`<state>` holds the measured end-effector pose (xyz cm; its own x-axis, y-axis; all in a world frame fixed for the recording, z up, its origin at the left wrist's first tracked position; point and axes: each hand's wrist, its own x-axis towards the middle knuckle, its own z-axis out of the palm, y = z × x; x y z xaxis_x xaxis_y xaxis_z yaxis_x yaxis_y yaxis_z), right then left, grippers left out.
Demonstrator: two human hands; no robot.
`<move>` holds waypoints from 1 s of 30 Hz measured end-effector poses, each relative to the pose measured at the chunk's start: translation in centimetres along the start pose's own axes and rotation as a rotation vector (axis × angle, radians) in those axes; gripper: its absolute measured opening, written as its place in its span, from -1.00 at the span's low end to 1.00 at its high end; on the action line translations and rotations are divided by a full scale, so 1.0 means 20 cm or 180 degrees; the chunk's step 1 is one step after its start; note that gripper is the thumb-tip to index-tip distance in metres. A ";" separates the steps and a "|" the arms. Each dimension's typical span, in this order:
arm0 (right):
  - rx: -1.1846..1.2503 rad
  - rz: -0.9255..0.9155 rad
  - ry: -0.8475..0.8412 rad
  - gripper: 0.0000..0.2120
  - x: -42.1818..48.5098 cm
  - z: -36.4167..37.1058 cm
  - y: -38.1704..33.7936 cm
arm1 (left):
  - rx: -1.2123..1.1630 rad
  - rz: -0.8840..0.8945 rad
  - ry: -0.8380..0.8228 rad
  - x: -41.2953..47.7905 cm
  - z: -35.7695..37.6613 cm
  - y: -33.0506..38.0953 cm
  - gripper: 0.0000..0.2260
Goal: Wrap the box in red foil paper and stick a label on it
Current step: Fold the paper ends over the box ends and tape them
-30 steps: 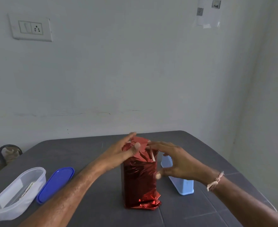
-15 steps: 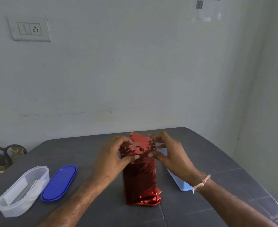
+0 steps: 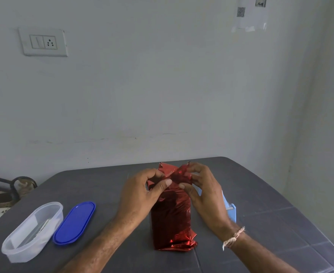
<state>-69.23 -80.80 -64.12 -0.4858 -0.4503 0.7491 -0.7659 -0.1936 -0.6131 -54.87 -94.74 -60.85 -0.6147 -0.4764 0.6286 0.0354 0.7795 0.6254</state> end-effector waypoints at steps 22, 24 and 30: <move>-0.0304 0.0244 -0.0218 -0.83 0.07 0.00 -0.05 | -0.0388 0.0060 -0.0164 0.15 -0.04 0.15 -0.79; -0.0233 0.0354 -0.0274 -0.84 0.09 -0.01 -0.07 | -0.0502 0.0010 -0.0173 0.17 -0.04 0.15 -0.78; 0.0130 0.0943 -0.0474 -0.93 0.14 -0.02 -0.09 | -0.0828 -0.0188 -0.0165 0.21 -0.04 0.11 -0.78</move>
<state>-69.38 -81.36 -60.86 -0.6157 -0.6141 0.4937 -0.5815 -0.0686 -0.8106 -56.76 -95.40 -56.45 -0.6610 -0.4912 0.5673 0.1954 0.6172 0.7622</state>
